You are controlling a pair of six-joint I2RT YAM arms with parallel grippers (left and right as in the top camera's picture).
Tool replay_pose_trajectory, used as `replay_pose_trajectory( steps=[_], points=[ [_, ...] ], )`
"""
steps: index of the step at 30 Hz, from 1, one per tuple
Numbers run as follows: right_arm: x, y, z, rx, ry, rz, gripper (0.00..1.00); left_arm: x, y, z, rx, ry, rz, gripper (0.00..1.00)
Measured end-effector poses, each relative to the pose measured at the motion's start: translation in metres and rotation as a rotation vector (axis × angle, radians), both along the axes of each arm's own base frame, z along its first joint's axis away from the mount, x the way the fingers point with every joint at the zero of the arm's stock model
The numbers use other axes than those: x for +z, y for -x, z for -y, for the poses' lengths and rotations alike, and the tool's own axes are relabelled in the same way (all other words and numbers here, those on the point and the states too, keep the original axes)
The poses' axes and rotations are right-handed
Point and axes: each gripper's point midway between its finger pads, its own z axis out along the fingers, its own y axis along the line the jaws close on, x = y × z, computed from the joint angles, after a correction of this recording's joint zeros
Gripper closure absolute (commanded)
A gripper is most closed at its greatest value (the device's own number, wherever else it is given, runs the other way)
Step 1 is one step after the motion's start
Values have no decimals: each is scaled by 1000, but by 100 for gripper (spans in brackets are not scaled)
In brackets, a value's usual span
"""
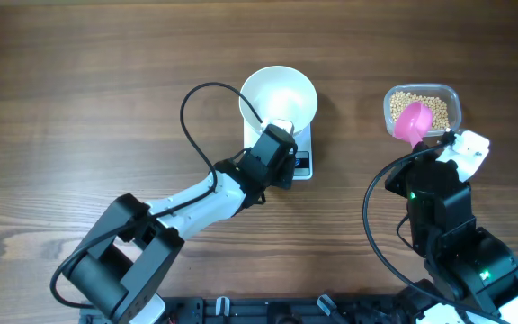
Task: Scoop item into bowl and weigh 150g on scale
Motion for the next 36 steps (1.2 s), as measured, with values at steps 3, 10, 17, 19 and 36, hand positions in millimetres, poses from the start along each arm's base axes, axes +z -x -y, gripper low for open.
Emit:
replay_pose_trajectory(
  steps=[3, 10, 17, 19, 36],
  points=[
    [0, 0, 0, 0, 0, 0, 96, 3, -3, 2, 0, 11, 13, 96],
    [0, 0, 0, 0, 0, 0, 96, 5, -5, 4, 0, 23, 25, 96],
    [0, 0, 0, 0, 0, 0, 96, -7, -3, 3, 0, 2, 3, 96],
    [0, 0, 0, 0, 0, 0, 96, -8, -3, 3, 0, 1, 1, 96],
    [0, 0, 0, 0, 0, 0, 96, -13, -5, 4, 0, 2, 2, 96]
  ],
)
